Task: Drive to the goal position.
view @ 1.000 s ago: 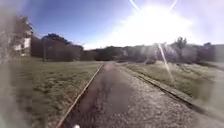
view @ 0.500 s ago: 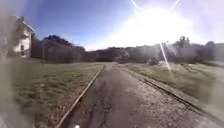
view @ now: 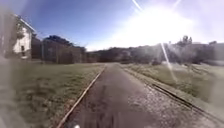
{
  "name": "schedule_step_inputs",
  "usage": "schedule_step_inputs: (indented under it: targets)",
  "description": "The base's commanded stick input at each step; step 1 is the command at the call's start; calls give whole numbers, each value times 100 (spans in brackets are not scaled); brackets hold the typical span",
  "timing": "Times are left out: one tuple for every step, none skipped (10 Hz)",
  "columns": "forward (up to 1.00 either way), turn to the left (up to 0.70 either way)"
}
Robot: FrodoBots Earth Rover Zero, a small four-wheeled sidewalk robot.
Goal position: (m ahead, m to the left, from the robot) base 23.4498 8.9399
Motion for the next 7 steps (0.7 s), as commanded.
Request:
schedule_step_inputs:
  targets:
    - [100,0]
    - [100,0]
    - [100,0]
    - [100,0]
    - [100,0]
    - [100,0]
    - [100,0]
